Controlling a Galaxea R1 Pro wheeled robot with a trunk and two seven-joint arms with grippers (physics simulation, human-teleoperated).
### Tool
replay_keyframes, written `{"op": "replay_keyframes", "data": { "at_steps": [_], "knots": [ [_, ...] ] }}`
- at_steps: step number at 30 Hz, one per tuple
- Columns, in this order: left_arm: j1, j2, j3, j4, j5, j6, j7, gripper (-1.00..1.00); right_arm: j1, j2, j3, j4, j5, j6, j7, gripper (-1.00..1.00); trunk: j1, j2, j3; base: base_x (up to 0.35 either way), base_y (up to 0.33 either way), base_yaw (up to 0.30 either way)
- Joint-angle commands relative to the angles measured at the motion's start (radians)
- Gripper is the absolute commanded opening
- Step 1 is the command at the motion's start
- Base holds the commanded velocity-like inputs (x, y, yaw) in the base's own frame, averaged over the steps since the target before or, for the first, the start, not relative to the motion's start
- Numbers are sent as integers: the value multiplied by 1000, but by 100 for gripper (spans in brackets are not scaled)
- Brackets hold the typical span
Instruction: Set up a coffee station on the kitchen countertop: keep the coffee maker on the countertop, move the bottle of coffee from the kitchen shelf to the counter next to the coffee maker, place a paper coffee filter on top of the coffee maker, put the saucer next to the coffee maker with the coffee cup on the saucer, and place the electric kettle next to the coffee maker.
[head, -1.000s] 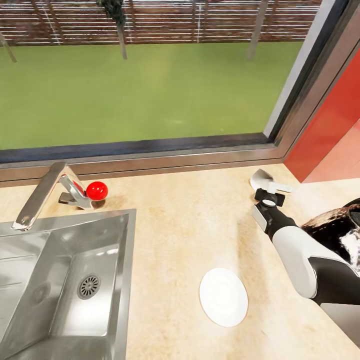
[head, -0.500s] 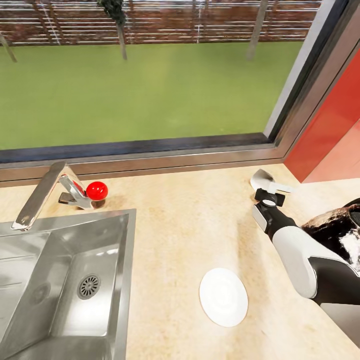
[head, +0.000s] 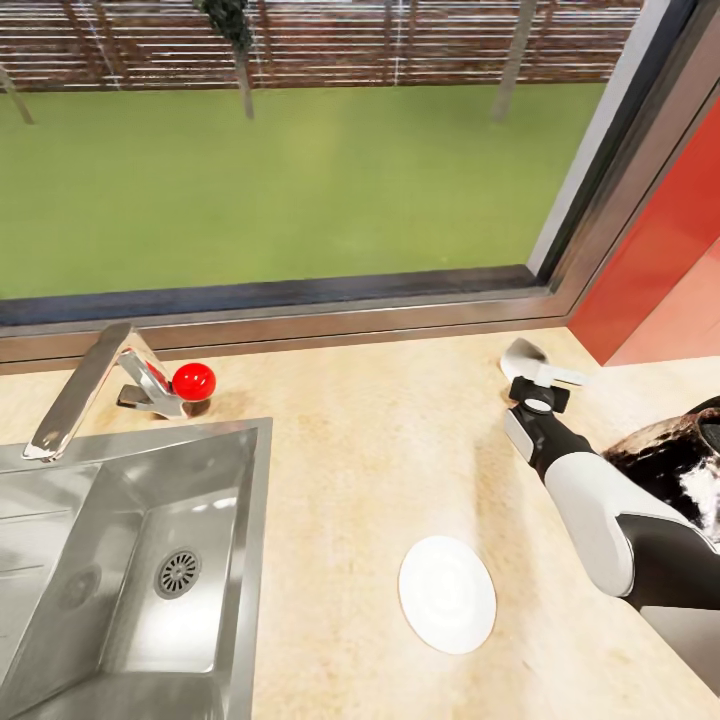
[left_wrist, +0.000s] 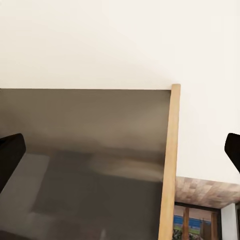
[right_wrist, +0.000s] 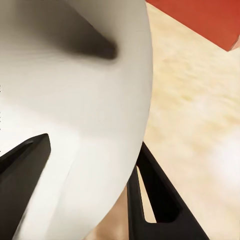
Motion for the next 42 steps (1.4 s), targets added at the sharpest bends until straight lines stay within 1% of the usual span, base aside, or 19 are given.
{"op": "replay_keyframes", "data": {
  "at_steps": [1,9,11,13,16,19,23,24,25,28,29,30,34,40,42],
  "knots": [
    [-1,1,0,2,3,-7,1,100,0,2,-5,2,-8,-5,1,-100,1,-1,-1,0,0,0],
    [-1,7,1,1,5,-13,1,100,0,8,-5,-14,-9,-4,1,-100,1,-1,-1,0,0,0],
    [-1,5,1,1,5,-13,1,100,0,10,-5,-57,-9,-3,2,-100,1,-1,-1,-6,0,0],
    [-1,4,1,1,5,-13,1,100,0,14,-4,-120,-9,0,3,-100,1,-1,-1,-106,0,0],
    [-1,3,0,1,5,-13,1,100,0,35,-4,-183,-10,11,4,-100,1,-1,-1,-250,0,0],
    [-1,2,0,1,5,-14,1,100,0,62,-1,-204,-8,43,5,-100,1,-1,-1,-314,0,0],
    [-1,2,0,1,5,-15,1,100,0,77,8,-250,-7,71,7,-100,1,-1,-1,-331,0,0],
    [-1,3,0,1,5,-15,1,100,0,84,9,-271,-7,79,7,-100,1,-1,-1,-335,0,0],
    [-5,-3,4,-5,11,-21,1,100,5,90,15,-276,-1,81,3,-100,1,-1,-1,0,0,0],
    [-2,-2,3,-22,10,-20,2,100,22,107,32,-293,-2,85,4,-100,1,-1,-1,0,0,0],
    [-2,-2,3,-16,9,-20,2,100,28,112,26,-298,-4,88,4,-100,1,-1,-1,0,0,0],
    [-2,-1,3,-13,9,-20,3,100,31,118,20,-292,-5,88,4,-100,1,-1,-1,0,0,0],
    [-2,0,2,-14,8,-20,3,100,8,140,-1,-270,-7,88,4,-100,1,-1,-1,0,0,0],
    [-2,1,3,-15,9,-20,3,100,1,150,2,-253,-10,88,5,-100,1,-1,-1,0,0,0],
    [-2,1,3,-16,9,-20,3,100,1,162,10,-262,-10,88,6,-100,1,-1,0,0,0,-17]
  ]
}}
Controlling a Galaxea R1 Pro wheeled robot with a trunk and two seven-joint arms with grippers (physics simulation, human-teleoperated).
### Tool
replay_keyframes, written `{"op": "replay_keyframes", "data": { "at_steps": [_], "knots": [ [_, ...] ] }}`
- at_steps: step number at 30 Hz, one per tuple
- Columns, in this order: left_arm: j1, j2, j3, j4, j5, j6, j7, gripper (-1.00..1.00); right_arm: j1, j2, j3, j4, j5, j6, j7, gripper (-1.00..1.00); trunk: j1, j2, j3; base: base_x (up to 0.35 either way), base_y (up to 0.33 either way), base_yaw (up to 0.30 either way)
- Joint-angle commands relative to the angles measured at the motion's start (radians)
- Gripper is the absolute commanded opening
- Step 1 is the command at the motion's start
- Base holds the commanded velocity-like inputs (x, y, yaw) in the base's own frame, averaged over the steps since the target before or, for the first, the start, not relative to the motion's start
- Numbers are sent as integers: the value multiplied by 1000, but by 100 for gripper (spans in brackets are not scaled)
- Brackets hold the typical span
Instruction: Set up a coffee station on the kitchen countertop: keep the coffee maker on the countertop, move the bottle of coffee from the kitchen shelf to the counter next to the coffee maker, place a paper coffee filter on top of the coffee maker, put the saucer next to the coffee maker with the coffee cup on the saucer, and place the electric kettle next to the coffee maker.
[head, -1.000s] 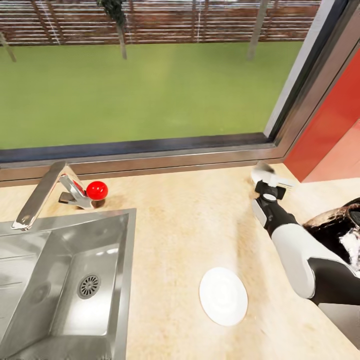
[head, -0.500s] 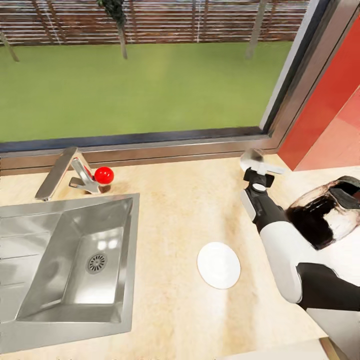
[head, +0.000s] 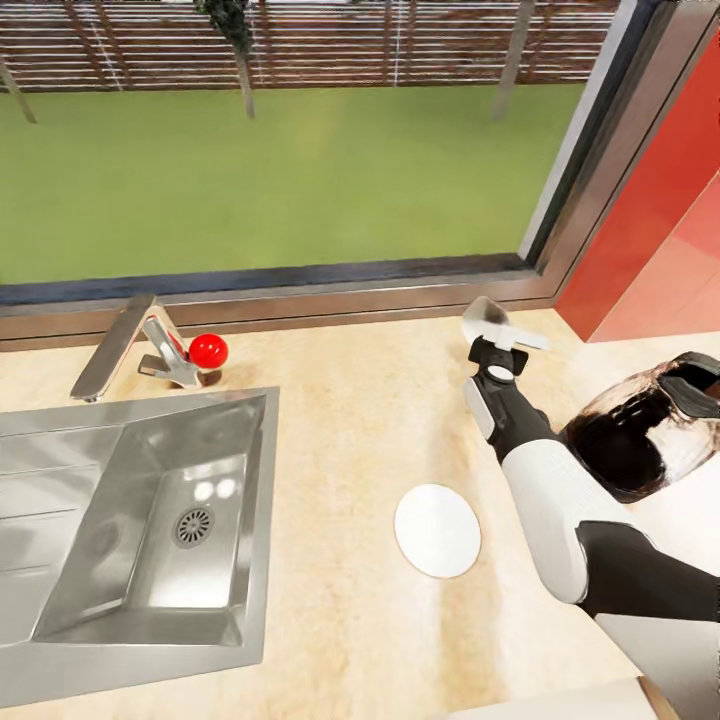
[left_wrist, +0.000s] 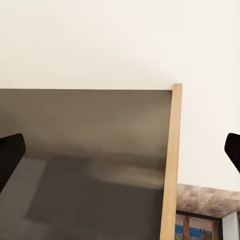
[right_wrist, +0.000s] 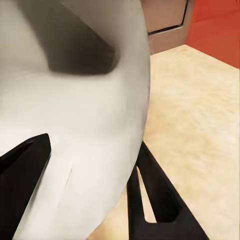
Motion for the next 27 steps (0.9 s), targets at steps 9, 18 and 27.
{"op": "replay_keyframes", "data": {
  "at_steps": [9,18,27],
  "knots": [
    [0,1,0,1,4,-6,1,100,0,40,5,-47,0,3,-3,-100,1,-1,12,0,0,-59],
    [0,0,0,1,4,-6,1,100,0,40,5,-50,0,3,-3,-100,1,-1,25,-133,0,-64],
    [0,0,0,1,4,-6,1,100,0,40,5,-50,0,3,-3,-100,1,-1,39,-315,74,-64]
  ]
}}
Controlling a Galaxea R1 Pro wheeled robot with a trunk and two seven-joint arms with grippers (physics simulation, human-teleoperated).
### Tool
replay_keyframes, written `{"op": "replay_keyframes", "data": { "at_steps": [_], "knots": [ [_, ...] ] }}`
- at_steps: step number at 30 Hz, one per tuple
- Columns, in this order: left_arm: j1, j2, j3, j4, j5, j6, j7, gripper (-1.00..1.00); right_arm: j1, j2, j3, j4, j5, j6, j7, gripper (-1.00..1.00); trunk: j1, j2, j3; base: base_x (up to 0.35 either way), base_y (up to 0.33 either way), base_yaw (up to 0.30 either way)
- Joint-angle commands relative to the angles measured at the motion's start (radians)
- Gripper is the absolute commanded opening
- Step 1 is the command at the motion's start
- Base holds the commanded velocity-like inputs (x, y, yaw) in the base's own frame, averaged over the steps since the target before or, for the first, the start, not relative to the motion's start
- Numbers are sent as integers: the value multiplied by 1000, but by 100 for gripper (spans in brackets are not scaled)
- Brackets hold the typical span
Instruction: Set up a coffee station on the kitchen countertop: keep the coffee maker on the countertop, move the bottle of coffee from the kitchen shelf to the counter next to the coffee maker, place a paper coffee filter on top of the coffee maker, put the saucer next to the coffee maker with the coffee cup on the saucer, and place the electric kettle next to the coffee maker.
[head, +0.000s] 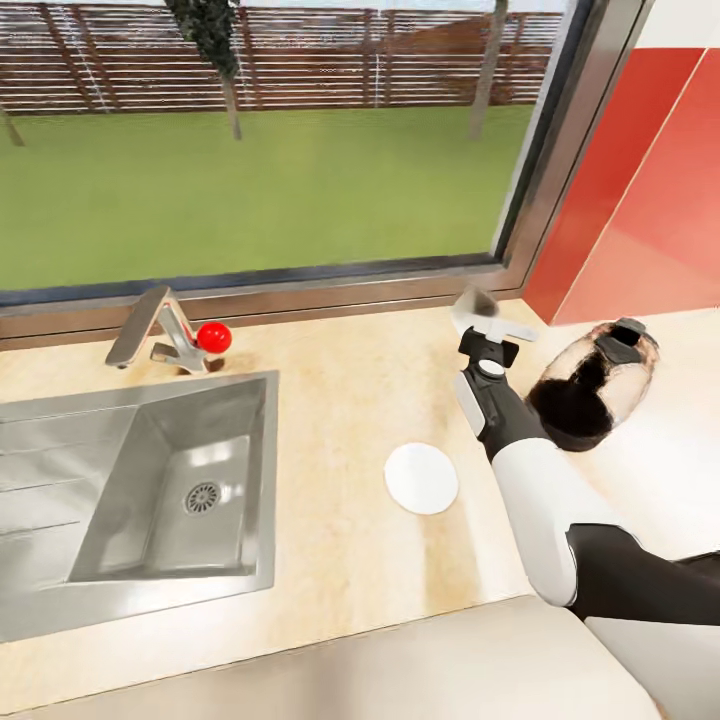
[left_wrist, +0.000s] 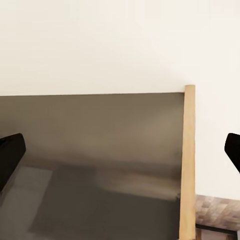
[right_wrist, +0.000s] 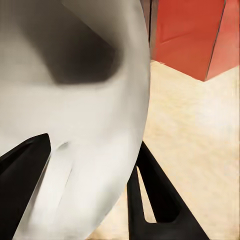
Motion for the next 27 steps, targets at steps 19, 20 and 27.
{"op": "replay_keyframes", "data": {
  "at_steps": [19,20,27],
  "knots": [
    [0,-1,0,0,4,-6,1,100,1,20,-2,8,0,2,-1,-100,0,-2,28,-313,152,20],
    [0,-2,0,0,4,-6,1,100,1,20,-2,8,0,2,-1,-100,0,-2,30,-108,69,86],
    [0,-2,0,0,4,-6,1,100,2,21,-2,8,1,2,-1,-100,0,-2,41,-17,11,107]
  ]
}}
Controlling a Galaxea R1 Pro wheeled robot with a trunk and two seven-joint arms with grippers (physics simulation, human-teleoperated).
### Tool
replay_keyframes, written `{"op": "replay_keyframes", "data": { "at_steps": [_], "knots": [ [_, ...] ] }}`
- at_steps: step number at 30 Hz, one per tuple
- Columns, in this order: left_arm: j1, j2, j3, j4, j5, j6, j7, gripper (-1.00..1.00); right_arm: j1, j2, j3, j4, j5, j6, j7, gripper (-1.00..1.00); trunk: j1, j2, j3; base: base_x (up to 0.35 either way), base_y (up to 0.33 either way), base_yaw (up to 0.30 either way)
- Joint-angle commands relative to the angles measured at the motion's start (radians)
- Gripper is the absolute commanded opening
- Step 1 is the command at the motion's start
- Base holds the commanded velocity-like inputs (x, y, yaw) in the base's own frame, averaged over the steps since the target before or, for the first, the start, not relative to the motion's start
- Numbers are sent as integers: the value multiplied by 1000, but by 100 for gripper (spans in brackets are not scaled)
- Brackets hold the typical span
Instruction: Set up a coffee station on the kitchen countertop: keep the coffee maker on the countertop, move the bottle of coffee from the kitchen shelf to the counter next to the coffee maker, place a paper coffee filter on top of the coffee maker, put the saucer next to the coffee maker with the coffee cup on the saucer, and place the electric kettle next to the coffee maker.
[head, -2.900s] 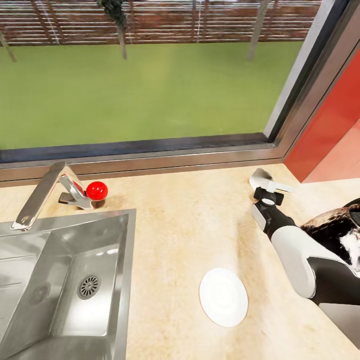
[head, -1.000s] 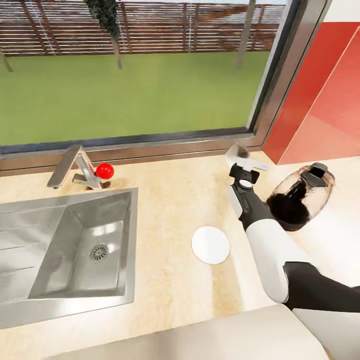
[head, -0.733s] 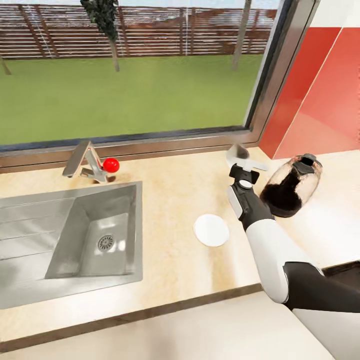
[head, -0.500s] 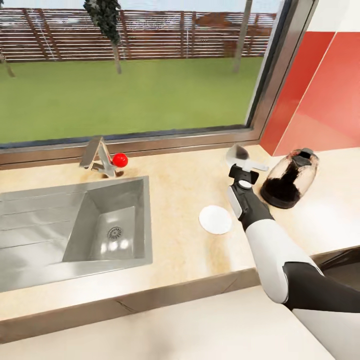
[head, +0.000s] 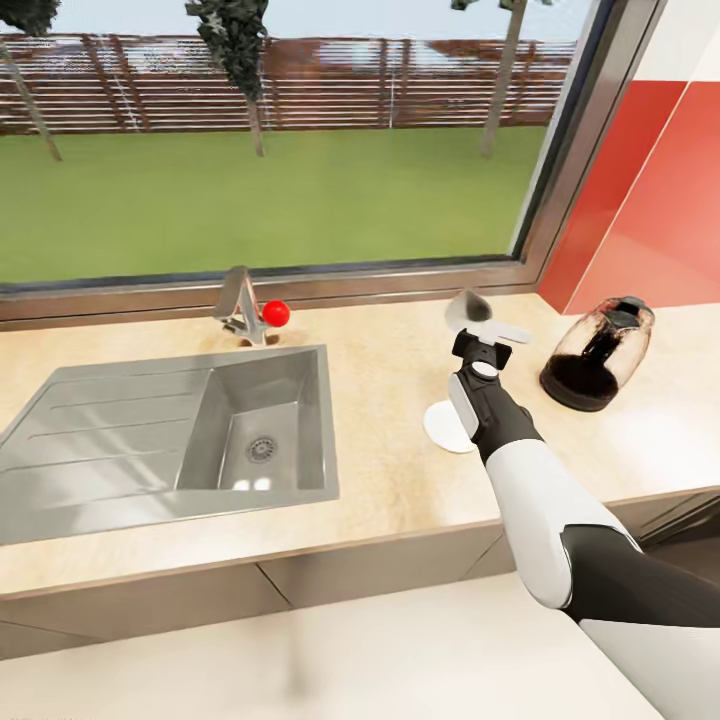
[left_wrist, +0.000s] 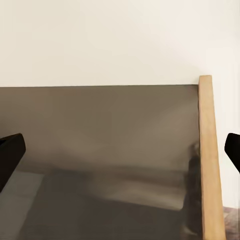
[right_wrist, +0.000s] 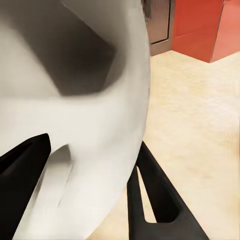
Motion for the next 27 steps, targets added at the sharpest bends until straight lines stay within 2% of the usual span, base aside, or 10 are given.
{"op": "replay_keyframes", "data": {
  "at_steps": [1,6,11,12,14,16,18,21,23,27],
  "knots": [
    [-1,0,0,2,4,-6,1,100,0,1,-2,-2,-1,3,-1,-100,1,-2,0,-1,1,106],
    [-1,-1,0,-12,4,-7,1,100,0,1,-2,-1,0,3,-1,-100,1,-2,8,0,0,49],
    [-1,-4,1,-149,6,-8,2,100,27,1,-1,-1,0,1,-1,-100,1,-2,16,0,0,2],
    [-1,-4,1,-203,6,-8,2,100,41,1,-1,-1,1,1,-1,-100,1,-2,17,0,0,0],
    [-3,-3,1,-254,11,-8,2,100,66,1,-1,-2,7,0,-1,-100,1,-2,20,0,0,0],
    [-4,-3,1,-279,24,-8,2,100,86,1,-1,-4,31,-2,-1,-100,1,-2,23,0,0,0],
    [-6,-3,1,-291,48,-16,2,100,108,1,-1,-5,78,-7,-1,-100,1,-2,27,0,0,0],
    [-11,-4,1,-294,79,-59,2,100,135,1,-1,-6,126,-36,-1,-100,1,-2,31,0,0,0],
    [-12,-6,2,-294,87,-74,2,100,154,1,-1,-7,136,-64,-1,-100,1,-2,34,0,0,0],
    [-13,-18,2,-289,92,-83,2,100,236,2,-1,-29,141,-113,-1,-100,1,-2,41,0,0,0]
  ]
}}
